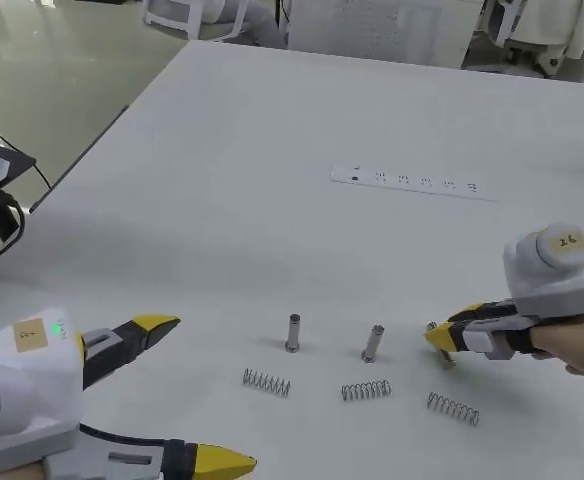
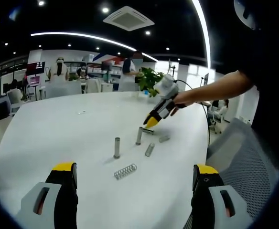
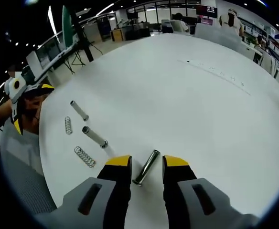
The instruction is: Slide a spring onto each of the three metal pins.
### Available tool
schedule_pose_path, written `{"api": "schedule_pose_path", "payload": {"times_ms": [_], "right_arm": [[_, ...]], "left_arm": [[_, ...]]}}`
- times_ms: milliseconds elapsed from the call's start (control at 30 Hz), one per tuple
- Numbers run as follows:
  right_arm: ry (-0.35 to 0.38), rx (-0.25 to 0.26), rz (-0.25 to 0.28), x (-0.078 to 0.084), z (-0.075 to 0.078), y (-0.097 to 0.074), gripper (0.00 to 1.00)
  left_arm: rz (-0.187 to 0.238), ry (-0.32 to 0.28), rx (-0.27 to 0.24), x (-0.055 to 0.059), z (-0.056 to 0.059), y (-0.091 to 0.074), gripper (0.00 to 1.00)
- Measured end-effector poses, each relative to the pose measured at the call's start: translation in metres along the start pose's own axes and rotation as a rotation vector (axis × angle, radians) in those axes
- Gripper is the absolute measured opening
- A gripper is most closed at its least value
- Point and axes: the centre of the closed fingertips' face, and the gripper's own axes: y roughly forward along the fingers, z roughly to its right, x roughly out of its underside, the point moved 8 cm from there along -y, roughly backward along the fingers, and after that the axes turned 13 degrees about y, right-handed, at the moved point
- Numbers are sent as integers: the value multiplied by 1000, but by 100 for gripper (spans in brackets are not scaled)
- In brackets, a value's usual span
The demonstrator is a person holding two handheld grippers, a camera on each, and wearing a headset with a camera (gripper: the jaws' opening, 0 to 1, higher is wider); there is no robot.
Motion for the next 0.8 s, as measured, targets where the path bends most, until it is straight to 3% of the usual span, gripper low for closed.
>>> {"api": "schedule_pose_path", "payload": {"times_ms": [567, 800], "right_arm": [[103, 57, -76, -2, 4, 16, 13], [102, 81, -98, -2, 2, 20, 10]], "left_arm": [[0, -5, -5, 2, -1, -1, 98], [2, -7, -4, 2, 0, 0, 98]]}}
